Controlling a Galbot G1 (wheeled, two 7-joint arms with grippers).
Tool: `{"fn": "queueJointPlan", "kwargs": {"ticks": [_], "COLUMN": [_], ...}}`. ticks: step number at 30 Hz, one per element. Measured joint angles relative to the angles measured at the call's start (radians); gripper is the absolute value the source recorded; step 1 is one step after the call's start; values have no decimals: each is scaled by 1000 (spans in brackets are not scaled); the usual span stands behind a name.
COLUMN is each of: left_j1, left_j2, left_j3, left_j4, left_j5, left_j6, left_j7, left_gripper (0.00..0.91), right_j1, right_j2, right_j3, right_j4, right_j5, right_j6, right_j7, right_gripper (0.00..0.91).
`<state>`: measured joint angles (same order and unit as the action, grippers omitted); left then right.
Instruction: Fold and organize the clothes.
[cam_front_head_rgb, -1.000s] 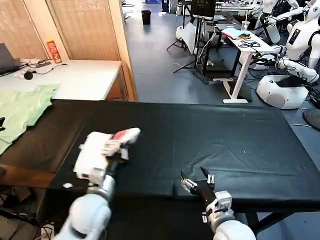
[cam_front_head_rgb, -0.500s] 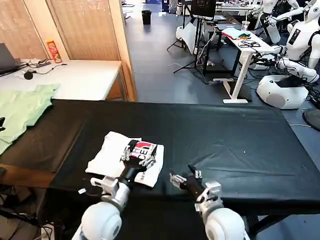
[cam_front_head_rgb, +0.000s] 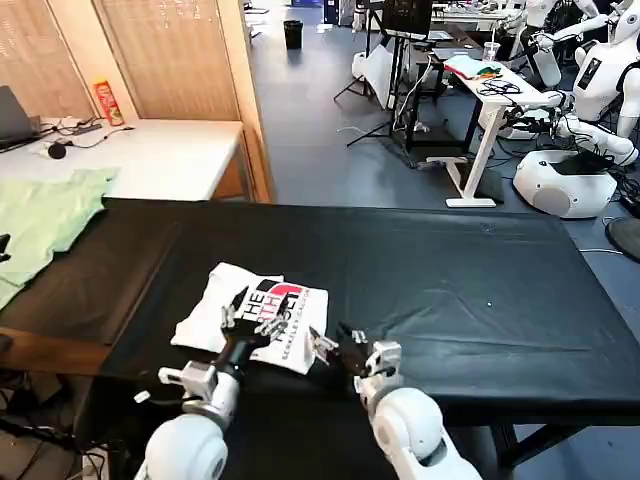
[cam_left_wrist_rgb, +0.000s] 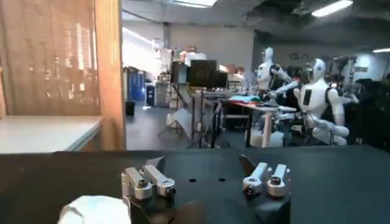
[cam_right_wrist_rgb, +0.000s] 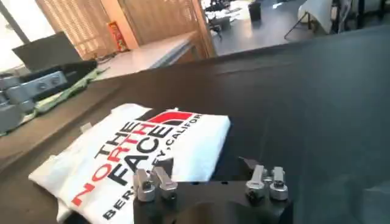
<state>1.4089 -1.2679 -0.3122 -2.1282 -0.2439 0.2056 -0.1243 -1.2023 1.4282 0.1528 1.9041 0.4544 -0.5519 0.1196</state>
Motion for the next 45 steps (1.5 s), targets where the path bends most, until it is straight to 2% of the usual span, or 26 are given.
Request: {"fn": "queueJointPlan", "kwargs": {"ticks": [1,3,7,8,14,15,16,17,18,21,24,27,30,36,40,43,45], "left_j1": [3,9,25,29,51,53,56,59,61,67,79,94,111,167,249,323,370], "left_j2": [0,0,0,0,2,2,3,4,4,8,18,25,32,54,71,80,85], "left_j3": [-4,-14,-30,-34,-58,-61,-66,-69,-72,-78,-86,-95,-104,-114,-140,-164,-179], "left_j4": [0,-1,-7,-8,-15,-15,-15,-15,-15,-6,-1,5,1,-34,-69,-92,-104], "left_j5": [0,1,2,3,4,5,4,4,4,15,14,13,-5,-14,-19,-26,-41], "left_j6": [-2,-5,-10,-12,-34,-37,-40,-42,-42,-53,-63,-104,-92,-88,-104,-105,-98], "left_j7": [0,-1,-1,-1,-1,-1,-1,-2,-10,-33,-49,-45,-51,-105,-106,-105,-99], "left_gripper": [878,878,878,878,878,878,878,878,878,878,878,878,878,878,878,878,878], "right_j1": [6,17,28,30,52,60,69,77,82,80,56,10,-46,-217,-359,-454,-510], "right_j2": [5,14,20,20,-8,-20,-32,-46,-61,-109,-158,-198,-222,-242,-231,-217,-209], "right_j3": [0,-1,2,4,35,45,57,68,77,96,108,120,133,170,207,230,242], "right_j4": [-12,-34,-64,-68,-68,-65,-64,-60,-55,-33,16,78,129,198,233,259,275], "right_j5": [3,9,19,22,62,79,93,109,120,126,105,46,-45,-262,-360,-407,-427], "right_j6": [0,1,3,3,-10,-16,-23,-34,-46,-67,-54,8,90,331,473,542,564], "right_j7": [0,-2,-8,-11,-18,-18,-17,-17,-23,-38,-36,-35,-21,47,72,109,128], "right_gripper": [400,244,205,156,146,185,302,478,878,878,878,878,878,878,878,878,878]}}
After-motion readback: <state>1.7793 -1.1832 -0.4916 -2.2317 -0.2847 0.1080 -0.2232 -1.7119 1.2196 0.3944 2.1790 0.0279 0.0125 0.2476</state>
